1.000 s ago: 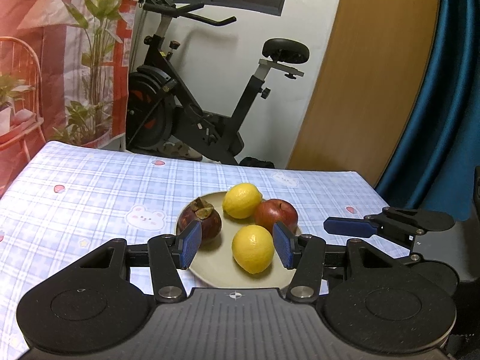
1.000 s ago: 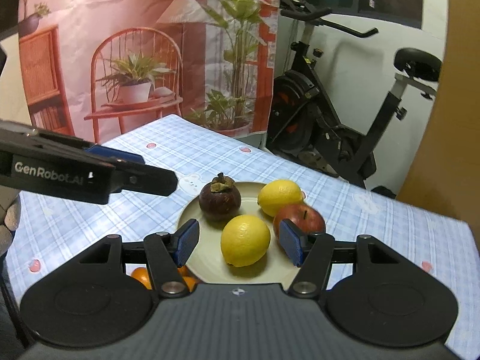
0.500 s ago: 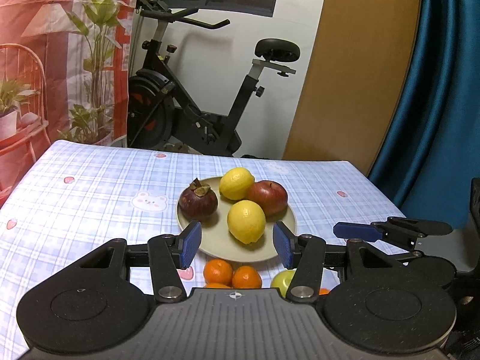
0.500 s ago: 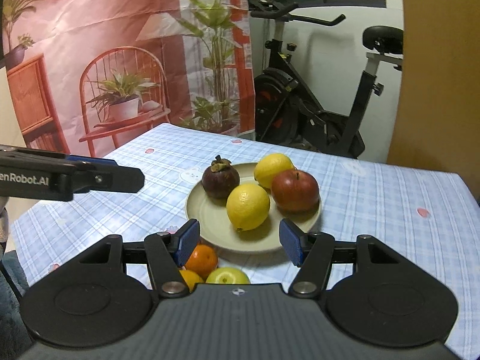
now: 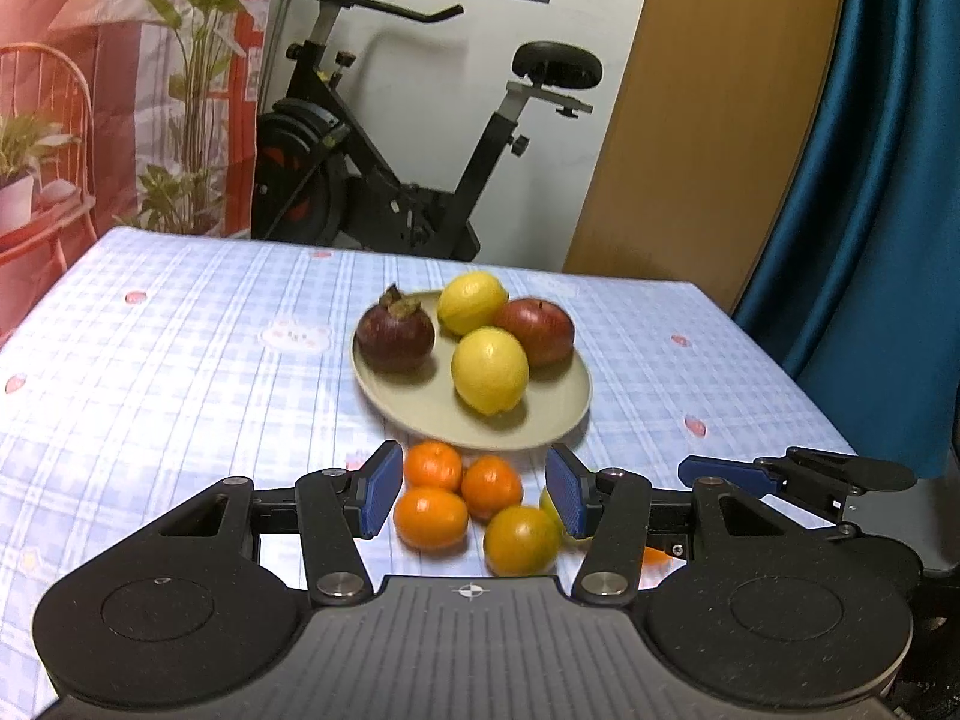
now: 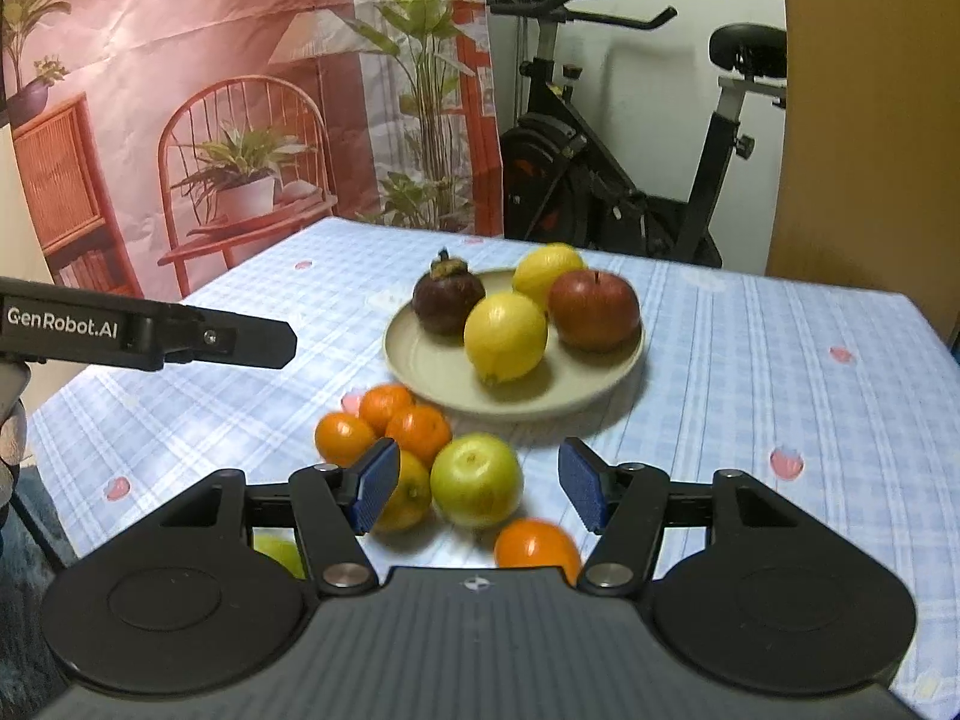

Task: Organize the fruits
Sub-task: 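Withdraw the open left gripper from the plate toward the loose fruit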

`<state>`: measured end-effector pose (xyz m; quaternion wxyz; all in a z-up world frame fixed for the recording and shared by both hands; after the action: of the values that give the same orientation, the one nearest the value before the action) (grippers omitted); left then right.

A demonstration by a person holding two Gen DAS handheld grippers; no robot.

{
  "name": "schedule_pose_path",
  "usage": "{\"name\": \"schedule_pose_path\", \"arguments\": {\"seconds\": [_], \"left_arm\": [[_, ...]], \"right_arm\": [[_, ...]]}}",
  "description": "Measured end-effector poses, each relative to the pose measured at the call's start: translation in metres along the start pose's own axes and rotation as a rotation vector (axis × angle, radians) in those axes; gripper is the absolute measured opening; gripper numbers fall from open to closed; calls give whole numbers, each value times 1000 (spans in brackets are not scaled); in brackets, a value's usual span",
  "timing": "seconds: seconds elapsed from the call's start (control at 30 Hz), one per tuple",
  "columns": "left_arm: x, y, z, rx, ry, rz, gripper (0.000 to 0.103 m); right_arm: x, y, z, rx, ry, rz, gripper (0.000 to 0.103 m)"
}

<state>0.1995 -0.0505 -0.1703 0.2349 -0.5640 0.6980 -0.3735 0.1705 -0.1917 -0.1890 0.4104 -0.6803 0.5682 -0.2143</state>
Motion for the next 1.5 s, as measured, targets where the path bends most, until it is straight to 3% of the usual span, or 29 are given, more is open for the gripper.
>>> {"name": "schedule_pose_path", "arguments": {"seconds": [0.33, 0.97, 1.5], "left_arm": [[-6, 19, -1, -48, -3, -10, 55], [3, 30, 3, -81, 27, 20, 55], [-1, 35, 11, -99, -2, -7, 55]], "right_arm": [[-8, 22, -2, -25, -16, -4, 62], [6, 31, -1, -20, 24, 25, 62], [18, 36, 3, 2, 44, 22, 62]]}}
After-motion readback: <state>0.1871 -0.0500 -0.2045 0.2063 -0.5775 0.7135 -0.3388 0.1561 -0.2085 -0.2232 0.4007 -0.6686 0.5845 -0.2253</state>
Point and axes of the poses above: each gripper's, at about its wrist camera, not at the fingertips, and z roughly the way its jaws point, x to its right, y to its underside, the point moved 8 cm from there along z, roughly the way its jaws point, and after that the axes turned 8 degrees about -y, right-handed, at the moved point
